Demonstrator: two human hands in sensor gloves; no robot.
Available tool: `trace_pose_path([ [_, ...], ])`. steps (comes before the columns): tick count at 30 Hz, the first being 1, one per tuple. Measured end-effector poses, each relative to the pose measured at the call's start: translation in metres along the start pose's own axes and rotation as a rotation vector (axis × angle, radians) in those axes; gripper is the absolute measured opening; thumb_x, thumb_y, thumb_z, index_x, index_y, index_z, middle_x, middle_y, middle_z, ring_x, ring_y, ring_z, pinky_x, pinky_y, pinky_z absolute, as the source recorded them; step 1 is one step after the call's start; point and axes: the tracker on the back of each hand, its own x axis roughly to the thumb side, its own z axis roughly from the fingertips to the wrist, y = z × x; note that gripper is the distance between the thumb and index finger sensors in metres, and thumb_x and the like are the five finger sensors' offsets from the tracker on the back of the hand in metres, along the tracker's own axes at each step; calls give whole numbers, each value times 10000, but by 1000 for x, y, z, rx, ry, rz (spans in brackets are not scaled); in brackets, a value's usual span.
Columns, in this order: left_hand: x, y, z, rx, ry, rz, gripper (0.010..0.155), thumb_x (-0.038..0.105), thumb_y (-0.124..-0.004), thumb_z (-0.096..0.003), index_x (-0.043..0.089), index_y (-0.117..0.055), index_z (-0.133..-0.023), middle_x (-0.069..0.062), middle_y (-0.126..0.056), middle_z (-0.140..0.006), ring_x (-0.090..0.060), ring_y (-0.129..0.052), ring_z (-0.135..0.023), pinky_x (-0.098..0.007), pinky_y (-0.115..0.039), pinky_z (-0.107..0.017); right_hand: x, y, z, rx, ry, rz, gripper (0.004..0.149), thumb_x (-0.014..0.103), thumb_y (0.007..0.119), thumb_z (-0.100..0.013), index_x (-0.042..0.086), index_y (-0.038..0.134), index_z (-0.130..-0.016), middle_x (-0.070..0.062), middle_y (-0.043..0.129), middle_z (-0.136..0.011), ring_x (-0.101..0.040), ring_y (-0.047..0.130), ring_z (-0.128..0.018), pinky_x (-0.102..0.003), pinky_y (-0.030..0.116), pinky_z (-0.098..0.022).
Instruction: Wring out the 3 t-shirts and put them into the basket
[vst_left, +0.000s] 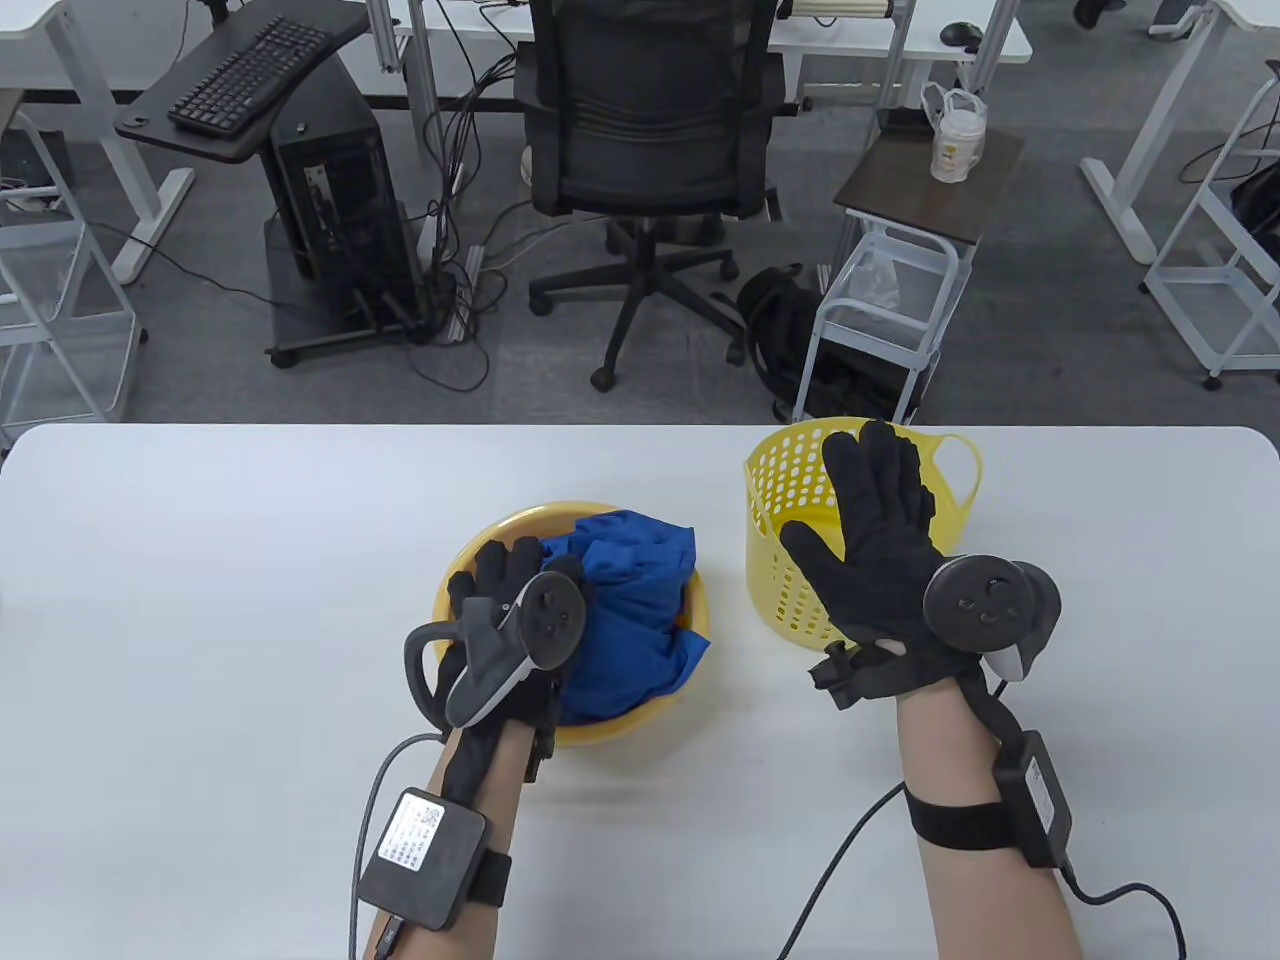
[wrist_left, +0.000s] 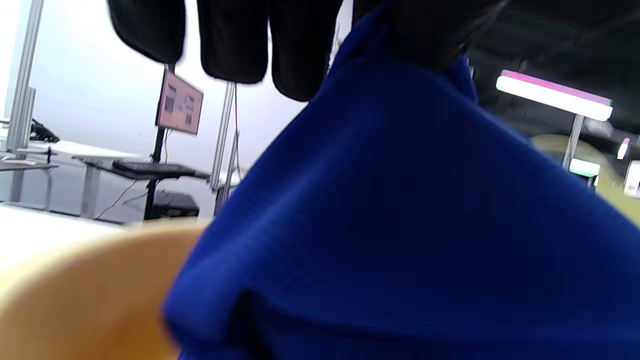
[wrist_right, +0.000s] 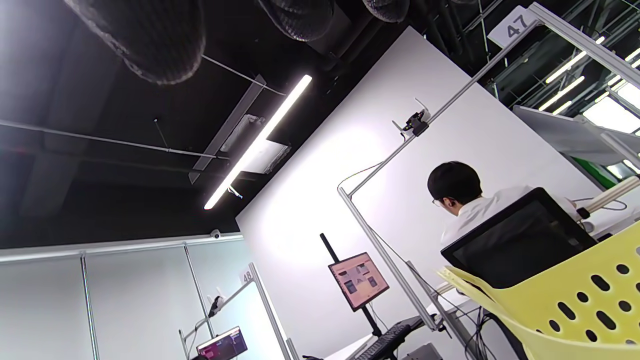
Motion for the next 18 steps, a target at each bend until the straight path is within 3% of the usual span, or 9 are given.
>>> trace_pose_path([
  [4, -2, 62, -10, 138, 27, 3, 427, 478, -705, -603, 361, -754, -1011, -38, -768, -1148, -364, -791, -1009, -575, -707, -711, -5, 3, -1, 25, 15, 4, 805, 523, 717, -609, 51, 376, -1165, -427, 240, -1142, -734, 220, -942, -874, 270, -513],
  [8, -9, 124, -17, 234, 99, 260, 425, 458, -695, -614, 331, -738, -1017, -47, -785, -1130, -349, -824, -982, -562, -729, -698, -7, 7, -2, 45, 37, -22, 809, 523, 723, -610, 49, 374, -1165, -429, 240, -1140, -735, 215, -940, -875, 271, -511],
  [11, -14, 154, -16, 274, 135, 444, 428, 460, -671, -626, 331, -701, -1033, -32, -888, -1022, -304, -911, -889, -522, -782, -656, -4, 10, -2, 83, 41, -79, 843, 529, 750, -605, 45, 349, -1167, -435, 229, -1139, -740, 204, -936, -878, 266, -511],
  [15, -13, 180, -8, 307, 107, 547, 431, 469, -652, -637, 336, -671, -1045, 23, -959, -871, -233, -968, -807, -486, -817, -635, 4, 18, -2, 168, 9, -77, 958, 550, 814, -573, 41, 253, -1161, -441, 187, -1139, -743, 163, -934, -884, 243, -513],
  [18, 1, 194, 0, 294, 32, 590, 431, 472, -650, -640, 337, -666, -1048, 28, -968, -840, -213, -979, -783, -472, -827, -626, 15, 29, -1, 256, -50, -33, 1079, 594, 842, -528, 38, 150, -1141, -449, 140, -1132, -757, 137, -924, -893, 238, -511],
])
